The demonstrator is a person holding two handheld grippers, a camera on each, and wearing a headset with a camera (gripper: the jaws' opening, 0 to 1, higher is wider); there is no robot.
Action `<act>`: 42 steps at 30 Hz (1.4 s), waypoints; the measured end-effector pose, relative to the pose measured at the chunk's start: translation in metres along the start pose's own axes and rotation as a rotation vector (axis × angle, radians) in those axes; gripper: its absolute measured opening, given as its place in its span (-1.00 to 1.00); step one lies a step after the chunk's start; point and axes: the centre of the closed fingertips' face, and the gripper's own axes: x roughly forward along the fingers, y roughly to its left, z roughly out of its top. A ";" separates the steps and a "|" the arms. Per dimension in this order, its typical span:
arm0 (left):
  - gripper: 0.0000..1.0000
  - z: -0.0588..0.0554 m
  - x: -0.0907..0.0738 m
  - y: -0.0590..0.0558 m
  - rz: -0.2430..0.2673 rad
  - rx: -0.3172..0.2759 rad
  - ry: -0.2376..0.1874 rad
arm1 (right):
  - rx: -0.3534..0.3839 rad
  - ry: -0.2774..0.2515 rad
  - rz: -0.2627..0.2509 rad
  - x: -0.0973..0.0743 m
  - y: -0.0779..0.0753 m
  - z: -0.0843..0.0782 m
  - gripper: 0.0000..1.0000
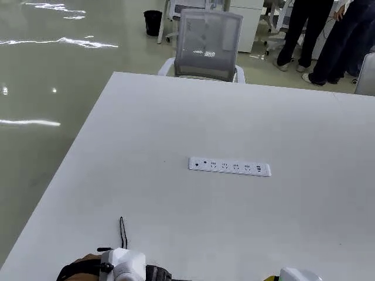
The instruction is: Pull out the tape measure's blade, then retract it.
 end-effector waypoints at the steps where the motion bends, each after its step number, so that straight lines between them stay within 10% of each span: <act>1: -0.33 -0.001 -0.001 0.003 0.016 -0.038 -0.011 | 0.003 0.001 -0.001 0.000 0.000 0.000 -0.64; 14: 0.70 -0.004 -0.030 0.019 0.096 -0.339 -0.187 | 0.120 0.002 -0.044 -0.005 -0.005 -0.007 0.13; 23: 0.98 -0.009 -0.059 0.032 0.220 -0.561 -0.341 | 0.399 -0.149 -0.170 -0.040 -0.016 -0.003 1.00; 33: 0.98 -0.036 -0.099 0.032 0.343 -0.625 -0.441 | 0.561 -0.275 -0.312 -0.094 0.002 -0.032 1.00; 42: 0.98 -0.057 -0.123 0.010 0.413 -0.615 -0.464 | 0.572 -0.272 -0.360 -0.116 0.036 -0.055 0.95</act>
